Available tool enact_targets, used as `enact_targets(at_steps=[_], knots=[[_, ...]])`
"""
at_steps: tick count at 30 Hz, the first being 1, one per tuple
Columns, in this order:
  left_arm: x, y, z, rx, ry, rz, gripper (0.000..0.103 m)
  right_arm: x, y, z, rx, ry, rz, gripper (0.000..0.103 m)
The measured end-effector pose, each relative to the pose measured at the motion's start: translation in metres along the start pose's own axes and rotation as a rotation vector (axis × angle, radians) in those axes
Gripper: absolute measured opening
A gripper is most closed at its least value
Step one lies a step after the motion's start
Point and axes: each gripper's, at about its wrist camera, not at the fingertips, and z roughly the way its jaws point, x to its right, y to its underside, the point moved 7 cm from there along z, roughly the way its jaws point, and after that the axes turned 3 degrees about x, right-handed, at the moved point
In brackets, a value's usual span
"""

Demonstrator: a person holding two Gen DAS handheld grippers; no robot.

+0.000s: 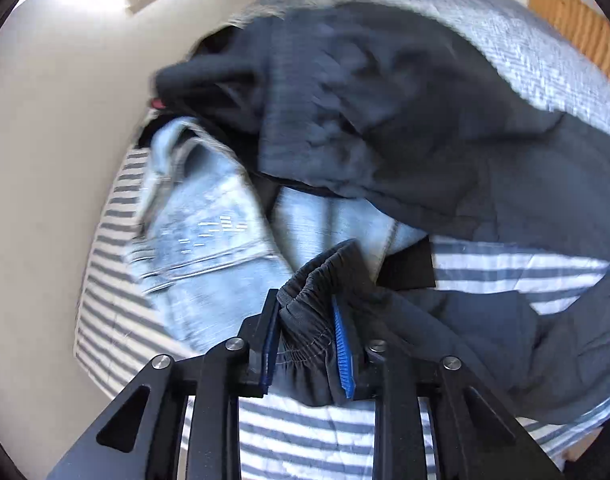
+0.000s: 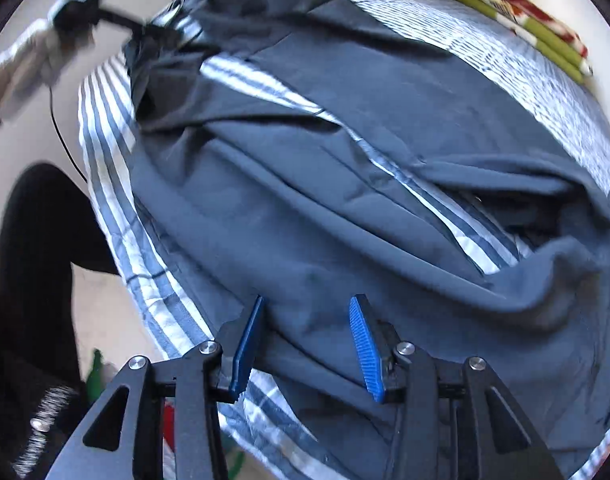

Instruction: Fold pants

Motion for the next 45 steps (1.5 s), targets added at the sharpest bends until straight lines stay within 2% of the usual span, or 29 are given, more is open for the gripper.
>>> enact_targets(at_steps=[1,2,4,7,10,12,13,14,16,18,22,26,28,31,33,35,38,39,42,45], knots=[[-0.010,0.000,-0.012,0.015,0.007,-0.035,0.025,-0.001,0.001,0.001,-0.008,0.010,-0.011,0.037],[-0.022,0.000,-0.025,0.034,0.011,-0.082,0.025,0.000,0.002,0.001,-0.012,0.021,-0.016,0.021],[-0.045,-0.001,-0.051,0.069,0.014,-0.157,0.024,0.005,0.004,-0.006,-0.010,0.033,-0.002,0.005],[-0.084,-0.003,-0.080,0.109,-0.029,-0.254,0.024,0.014,0.004,-0.028,0.042,0.013,0.059,0.001],[-0.095,-0.012,-0.103,0.133,-0.080,-0.264,0.025,0.021,-0.003,-0.059,0.112,-0.011,0.108,0.001],[-0.097,-0.012,-0.101,0.126,-0.100,-0.266,0.025,0.025,-0.004,-0.072,0.141,0.023,0.091,0.001],[-0.102,-0.024,-0.092,0.113,-0.103,-0.271,0.028,0.026,-0.005,-0.075,0.142,0.030,0.092,0.001],[-0.101,-0.031,-0.083,0.103,-0.101,-0.266,0.029,0.028,-0.006,-0.075,0.142,0.039,0.098,0.001],[-0.104,-0.037,-0.061,0.048,-0.109,-0.244,0.039,0.033,-0.005,-0.070,0.127,0.067,0.110,0.001],[-0.106,-0.039,-0.045,0.018,-0.105,-0.278,0.039,0.035,-0.003,-0.065,0.110,0.085,0.115,0.001],[-0.114,-0.028,-0.039,0.017,-0.066,-0.304,0.039,0.029,0.006,-0.063,0.087,0.043,0.112,0.001],[-0.113,-0.007,-0.035,0.001,-0.074,-0.275,0.039,0.009,0.019,-0.065,0.058,-0.021,0.058,0.001],[-0.105,0.004,-0.032,0.005,-0.063,-0.256,0.039,0.010,0.027,-0.074,0.066,-0.024,0.082,0.005],[-0.090,0.019,-0.030,0.010,-0.018,-0.247,0.039,0.041,0.049,-0.102,0.135,-0.011,0.255,0.026],[-0.078,0.024,-0.028,0.012,-0.018,-0.232,0.039,0.070,0.072,-0.124,0.181,0.058,0.372,0.027],[-0.058,0.026,-0.029,0.020,0.025,-0.208,0.039,0.105,0.103,-0.144,0.207,0.151,0.505,0.027],[-0.021,0.025,-0.036,0.039,0.072,-0.159,0.039,0.156,0.164,-0.166,0.178,0.325,0.704,0.027],[-0.006,0.023,-0.040,0.045,0.095,-0.135,0.039,0.172,0.187,-0.172,0.172,0.351,0.778,0.027],[0.052,0.018,-0.058,0.074,0.176,-0.025,0.039,0.198,0.231,-0.179,0.160,0.349,0.931,0.028],[0.105,0.015,-0.077,0.097,0.242,0.087,0.039,0.209,0.257,-0.177,0.163,0.321,1.009,0.031]])
